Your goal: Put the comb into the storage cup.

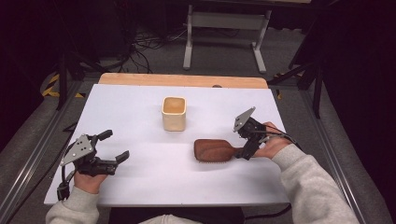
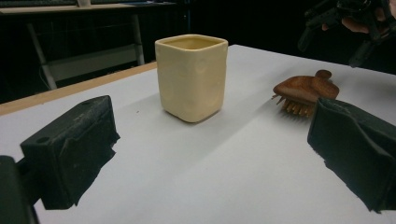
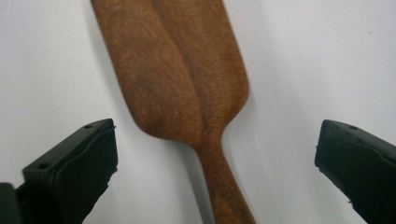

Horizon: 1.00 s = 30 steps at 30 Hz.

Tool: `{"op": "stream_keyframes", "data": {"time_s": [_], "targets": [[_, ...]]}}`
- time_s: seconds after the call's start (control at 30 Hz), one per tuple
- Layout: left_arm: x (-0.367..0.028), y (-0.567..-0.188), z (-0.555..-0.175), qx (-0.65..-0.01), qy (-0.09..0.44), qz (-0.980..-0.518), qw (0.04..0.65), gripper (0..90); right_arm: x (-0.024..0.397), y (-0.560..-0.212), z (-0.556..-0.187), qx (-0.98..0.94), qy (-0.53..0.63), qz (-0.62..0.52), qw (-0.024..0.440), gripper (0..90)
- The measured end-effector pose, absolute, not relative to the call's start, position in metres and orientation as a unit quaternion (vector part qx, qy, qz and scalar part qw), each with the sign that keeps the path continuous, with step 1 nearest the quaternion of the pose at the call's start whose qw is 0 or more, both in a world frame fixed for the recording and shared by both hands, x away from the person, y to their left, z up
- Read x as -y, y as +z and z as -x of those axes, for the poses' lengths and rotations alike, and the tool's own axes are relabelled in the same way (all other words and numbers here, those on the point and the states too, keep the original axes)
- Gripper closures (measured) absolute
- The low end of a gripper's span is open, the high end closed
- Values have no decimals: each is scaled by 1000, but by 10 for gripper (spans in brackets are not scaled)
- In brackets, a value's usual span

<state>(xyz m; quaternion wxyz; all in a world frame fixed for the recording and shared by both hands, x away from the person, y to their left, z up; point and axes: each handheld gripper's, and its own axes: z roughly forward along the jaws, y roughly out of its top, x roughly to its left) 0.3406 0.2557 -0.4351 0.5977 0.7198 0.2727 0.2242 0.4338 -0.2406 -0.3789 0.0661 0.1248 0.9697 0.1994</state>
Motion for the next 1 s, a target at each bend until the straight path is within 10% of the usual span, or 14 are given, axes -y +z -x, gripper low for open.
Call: {"op": "stream_keyframes", "data": {"time_s": [0.27, 1.0], "targets": [[-256, -435, -340, -273, 223, -720, 598, 23, 238, -392, -436, -984, 152, -90, 37, 76], [-256, -436, -341, -274, 218, -721, 598, 22, 222, -415, -447, -999, 37, -30, 26, 626]]}}
